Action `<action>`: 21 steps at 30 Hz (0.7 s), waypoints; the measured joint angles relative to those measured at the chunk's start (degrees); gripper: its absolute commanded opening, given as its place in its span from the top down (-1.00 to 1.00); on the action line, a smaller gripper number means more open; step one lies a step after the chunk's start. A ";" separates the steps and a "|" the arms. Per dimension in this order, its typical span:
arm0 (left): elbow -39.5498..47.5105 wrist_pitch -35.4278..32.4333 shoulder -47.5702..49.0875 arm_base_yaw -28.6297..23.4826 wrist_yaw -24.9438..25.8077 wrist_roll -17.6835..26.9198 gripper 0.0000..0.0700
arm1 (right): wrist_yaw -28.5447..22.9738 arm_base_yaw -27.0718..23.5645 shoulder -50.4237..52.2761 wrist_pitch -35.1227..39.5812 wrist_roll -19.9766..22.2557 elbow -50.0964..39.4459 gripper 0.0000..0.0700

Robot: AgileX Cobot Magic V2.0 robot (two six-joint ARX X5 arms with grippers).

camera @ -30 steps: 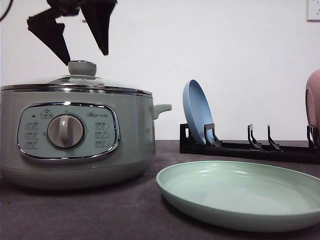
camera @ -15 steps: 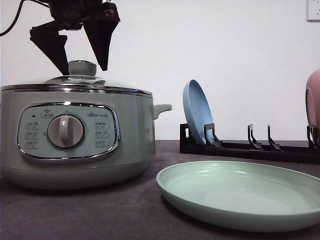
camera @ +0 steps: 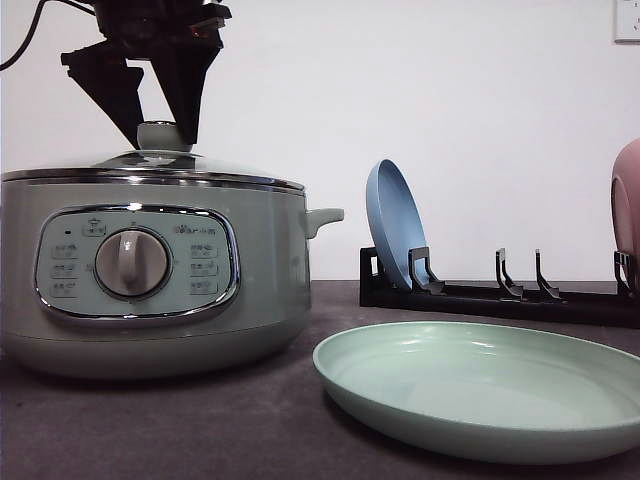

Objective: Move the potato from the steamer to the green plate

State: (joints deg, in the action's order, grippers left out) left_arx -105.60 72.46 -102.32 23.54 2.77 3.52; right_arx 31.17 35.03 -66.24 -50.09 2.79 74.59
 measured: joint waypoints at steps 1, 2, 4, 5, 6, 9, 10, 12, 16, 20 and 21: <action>0.00 0.01 0.00 0.07 0.02 -0.01 0.32 | -0.01 0.00 0.00 0.00 0.01 0.00 -0.15; 0.00 0.03 0.00 0.18 -0.07 -0.01 0.39 | -0.03 0.00 0.00 0.00 0.02 0.00 -0.15; -0.09 0.16 0.00 0.23 -0.12 0.00 0.54 | -0.07 0.00 0.00 0.00 0.02 0.00 -0.15; -0.11 0.22 0.00 0.23 -0.12 0.01 0.63 | -0.07 0.00 0.00 0.00 0.02 0.00 -0.15; -0.19 0.34 0.00 0.23 -0.12 0.04 0.73 | -0.09 0.00 0.00 0.00 0.02 0.00 -0.15; -0.32 0.69 0.00 0.23 -0.21 0.20 0.99 | -0.08 0.00 0.00 0.05 0.02 0.00 -0.15; -0.34 0.81 0.00 0.23 -0.23 0.23 1.00 | -0.08 0.00 0.00 0.13 0.02 0.00 -0.15; -0.38 1.10 0.00 0.23 -0.24 0.23 1.00 | -0.08 0.00 0.00 0.28 0.02 0.00 -0.15; -0.42 1.10 0.00 0.23 -0.26 0.23 1.00 | -0.10 0.00 0.00 0.44 0.02 0.00 -0.15; -0.77 1.31 -0.02 0.23 -0.27 0.25 1.00 | -0.09 0.00 0.00 0.46 0.02 0.00 -0.15; -1.07 1.63 -0.11 0.23 -0.27 0.25 1.00 | -0.10 0.00 0.00 0.46 0.02 0.00 -0.15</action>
State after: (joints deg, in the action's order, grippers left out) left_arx -106.67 74.09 -102.44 23.77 2.50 3.77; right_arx 31.07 35.03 -66.24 -49.63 2.81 74.59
